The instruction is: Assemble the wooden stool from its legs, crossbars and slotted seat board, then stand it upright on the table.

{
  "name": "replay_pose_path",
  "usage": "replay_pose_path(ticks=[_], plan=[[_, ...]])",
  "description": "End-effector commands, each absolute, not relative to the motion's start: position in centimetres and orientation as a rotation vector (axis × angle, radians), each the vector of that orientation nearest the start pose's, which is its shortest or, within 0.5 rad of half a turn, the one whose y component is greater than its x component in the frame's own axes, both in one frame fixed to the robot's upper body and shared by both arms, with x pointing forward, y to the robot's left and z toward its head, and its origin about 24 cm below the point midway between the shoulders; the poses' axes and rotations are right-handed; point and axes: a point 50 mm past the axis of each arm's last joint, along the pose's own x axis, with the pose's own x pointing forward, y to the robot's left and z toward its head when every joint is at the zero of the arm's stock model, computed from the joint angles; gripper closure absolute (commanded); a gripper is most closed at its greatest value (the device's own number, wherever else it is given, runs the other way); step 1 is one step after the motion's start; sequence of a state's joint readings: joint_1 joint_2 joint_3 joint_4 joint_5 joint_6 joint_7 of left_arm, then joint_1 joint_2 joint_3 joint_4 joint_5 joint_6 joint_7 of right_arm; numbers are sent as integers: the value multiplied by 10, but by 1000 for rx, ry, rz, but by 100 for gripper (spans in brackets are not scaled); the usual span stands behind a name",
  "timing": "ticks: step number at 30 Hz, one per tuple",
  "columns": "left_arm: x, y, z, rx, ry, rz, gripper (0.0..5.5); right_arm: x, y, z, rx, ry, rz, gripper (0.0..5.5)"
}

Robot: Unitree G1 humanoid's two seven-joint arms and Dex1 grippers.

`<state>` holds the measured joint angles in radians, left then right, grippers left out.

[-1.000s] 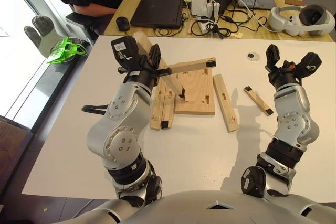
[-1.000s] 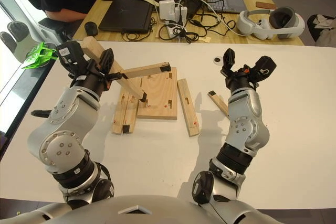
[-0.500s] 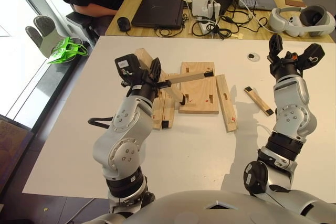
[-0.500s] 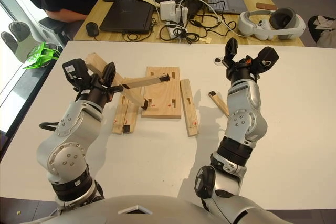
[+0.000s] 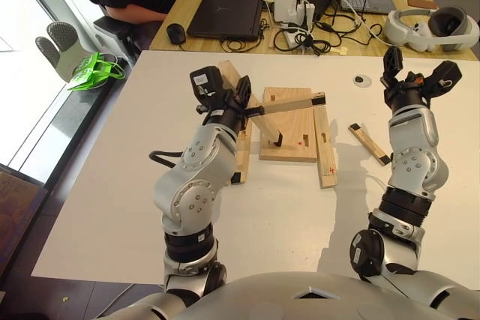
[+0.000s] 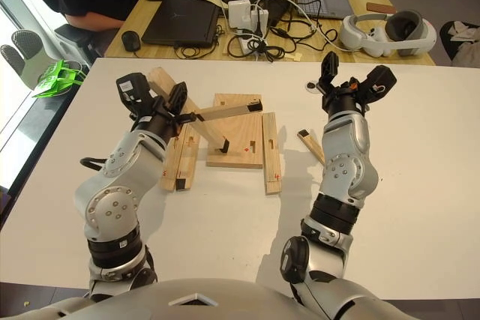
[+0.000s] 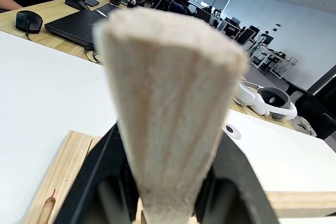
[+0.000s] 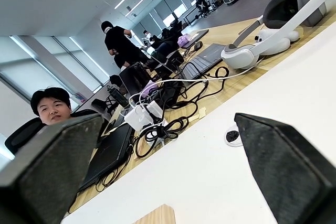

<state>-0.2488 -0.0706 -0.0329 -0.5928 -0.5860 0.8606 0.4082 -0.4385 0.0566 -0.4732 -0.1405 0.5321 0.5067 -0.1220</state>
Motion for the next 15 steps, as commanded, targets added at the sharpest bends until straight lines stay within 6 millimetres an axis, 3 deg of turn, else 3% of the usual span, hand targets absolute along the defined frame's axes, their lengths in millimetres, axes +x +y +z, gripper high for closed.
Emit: replay_pose_path(ticks=[1,15], plan=[[251,83,147,-513,153,-119,449,311,-198,143,663,-99,-133,85],[248,92,143,-446,107,-29,449,312,-200,143,647,-85,-128,85]])
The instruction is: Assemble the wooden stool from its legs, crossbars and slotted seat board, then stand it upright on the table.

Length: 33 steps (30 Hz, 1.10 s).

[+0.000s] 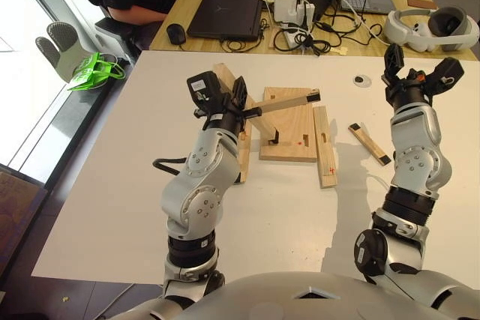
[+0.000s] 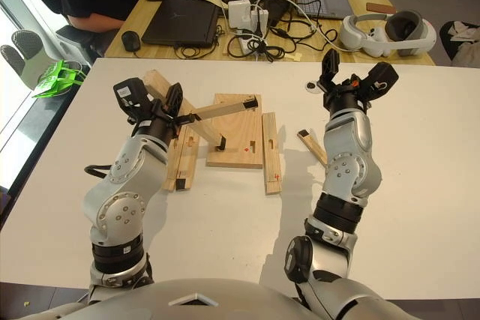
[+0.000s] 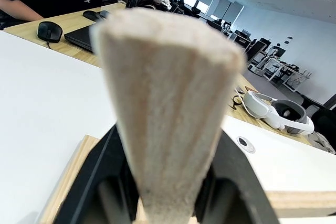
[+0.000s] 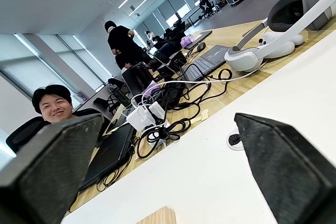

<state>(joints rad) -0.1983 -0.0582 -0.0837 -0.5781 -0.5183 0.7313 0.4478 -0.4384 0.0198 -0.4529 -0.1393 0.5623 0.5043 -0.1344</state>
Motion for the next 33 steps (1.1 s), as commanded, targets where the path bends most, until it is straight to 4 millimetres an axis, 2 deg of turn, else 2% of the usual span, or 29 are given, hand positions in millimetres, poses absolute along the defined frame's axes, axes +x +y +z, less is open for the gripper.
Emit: replay_pose_path(ticks=[1,7,14,22,28,33], plan=[[248,93,142,-442,109,-24,449,313,-199,143,647,-84,-128,85],[245,97,137,-421,125,-13,449,313,-202,144,641,-83,-132,85],[241,92,130,-305,165,2,449,314,-205,145,629,-88,-140,85],[244,80,135,-199,124,-44,449,317,-207,148,616,-103,-143,85],[245,75,145,-129,53,-74,449,318,-209,149,602,-110,-149,85],[244,73,150,-132,28,-92,449,318,-209,148,598,-113,-152,85]])
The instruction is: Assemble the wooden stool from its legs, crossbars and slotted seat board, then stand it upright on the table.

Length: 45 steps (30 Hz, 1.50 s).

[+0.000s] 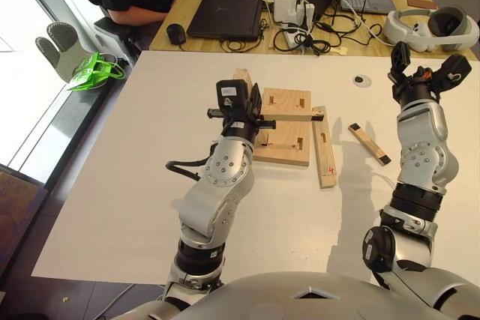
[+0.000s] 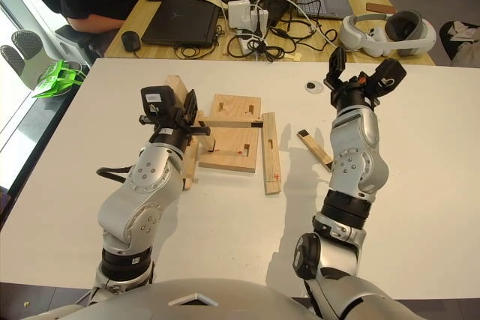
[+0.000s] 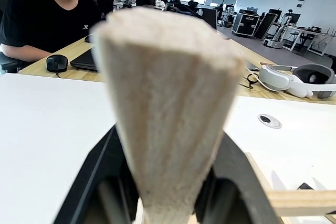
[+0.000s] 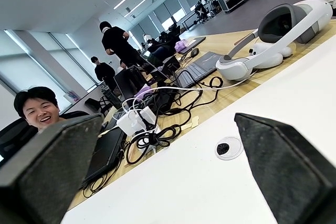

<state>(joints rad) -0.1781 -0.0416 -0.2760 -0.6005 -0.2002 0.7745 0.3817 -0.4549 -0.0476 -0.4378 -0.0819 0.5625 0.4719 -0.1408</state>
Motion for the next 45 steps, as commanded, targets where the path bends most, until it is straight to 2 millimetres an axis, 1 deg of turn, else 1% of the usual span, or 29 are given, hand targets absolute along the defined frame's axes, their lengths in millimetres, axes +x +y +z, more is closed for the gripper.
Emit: replay_pose_path(ticks=[1,2,6,8,10,12,15,16,19,20,21,23,24,25,26,28,30,32,34,36,39,42,45], plan=[[244,73,150,-148,23,-97,413,317,-209,148,597,-112,-153,85],[243,73,151,-162,17,-101,402,317,-209,148,597,-111,-153,85],[243,72,156,-215,-4,-109,326,318,-209,148,593,-110,-151,85],[244,74,159,-254,-7,-102,304,318,-210,148,592,-110,-151,85],[246,78,163,-278,-19,-97,304,318,-210,148,592,-109,-151,85],[251,86,173,-301,-49,-82,304,318,-211,148,591,-110,-153,85],[255,102,189,-312,-113,-25,304,316,-212,148,589,-110,-157,85],[256,109,194,-308,-133,-2,304,316,-212,147,589,-109,-159,85],[251,138,207,-247,-188,81,304,313,-217,146,585,-109,-177,85],[250,148,209,-204,-197,103,304,312,-219,146,582,-112,-187,85],[251,164,209,-153,-188,144,304,311,-222,146,579,-115,-196,85],[252,198,205,-81,-140,237,304,310,-227,146,574,-122,-212,85],[251,210,201,-51,-103,262,304,309,-229,146,572,-125,-219,85],[250,217,194,-17,-36,255,304,309,-231,146,569,-127,-226,85],[249,219,185,14,31,231,304,308,-233,146,566,-129,-232,85],[246,208,162,81,205,101,304,306,-237,146,561,-135,-245,85],[243,186,142,128,358,-71,304,305,-238,146,561,-138,-252,85],[237,162,132,145,452,-236,304,304,-238,145,564,-137,-257,85],[231,146,126,135,510,-334,304,302,-239,143,565,-134,-263,85],[228,140,122,150,551,-359,304,302,-241,144,563,-132,-266,85],[228,142,113,242,612,-330,304,303,-242,145,562,-136,-269,85],[228,142,103,301,642,-287,304,308,-242,150,547,-128,-239,85],[225,133,91,321,678,-274,304,316,-243,157,525,-123,-208,85]])
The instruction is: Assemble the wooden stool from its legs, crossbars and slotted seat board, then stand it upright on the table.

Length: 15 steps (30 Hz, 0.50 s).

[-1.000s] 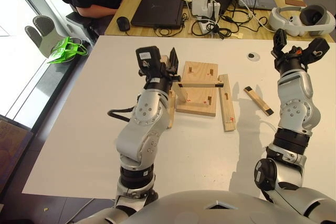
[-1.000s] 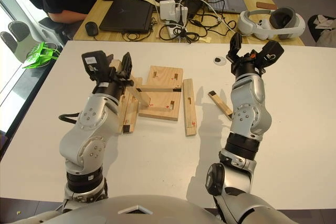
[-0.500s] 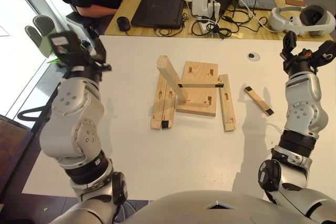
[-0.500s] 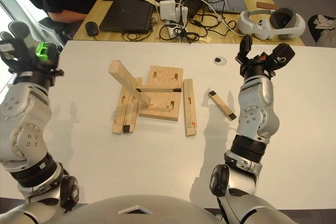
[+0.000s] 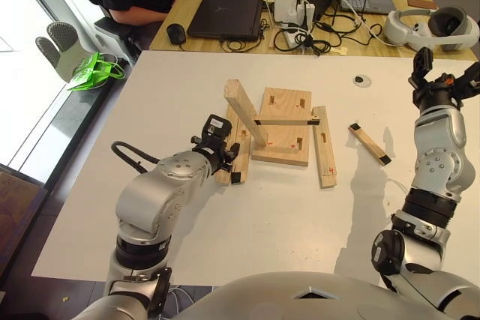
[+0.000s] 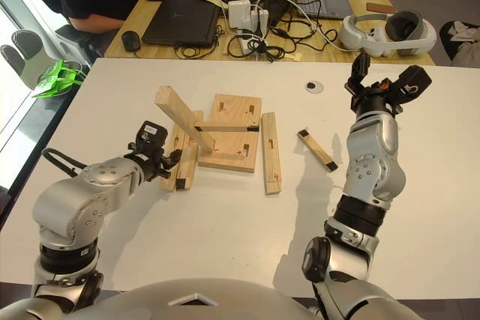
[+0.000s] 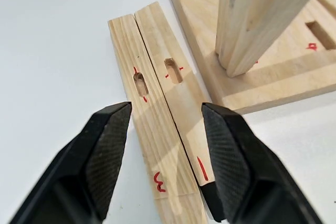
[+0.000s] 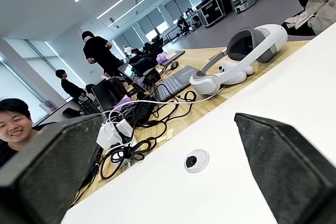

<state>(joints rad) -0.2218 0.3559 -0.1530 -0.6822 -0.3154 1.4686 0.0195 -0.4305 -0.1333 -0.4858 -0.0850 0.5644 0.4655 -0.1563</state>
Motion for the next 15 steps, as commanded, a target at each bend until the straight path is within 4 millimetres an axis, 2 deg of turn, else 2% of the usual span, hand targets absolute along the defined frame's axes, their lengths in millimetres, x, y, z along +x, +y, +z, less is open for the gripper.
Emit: replay_pose_path(ticks=[1,4,11,15], plan=[[225,129,88,319,683,-274,304,319,-244,160,517,-124,-197,85],[224,124,81,353,696,-268,304,323,-244,164,492,-116,-169,85],[231,140,77,482,682,-170,304,332,-245,173,456,-105,-129,85],[237,144,83,456,633,-124,304,329,-247,170,419,-76,-112,85]])
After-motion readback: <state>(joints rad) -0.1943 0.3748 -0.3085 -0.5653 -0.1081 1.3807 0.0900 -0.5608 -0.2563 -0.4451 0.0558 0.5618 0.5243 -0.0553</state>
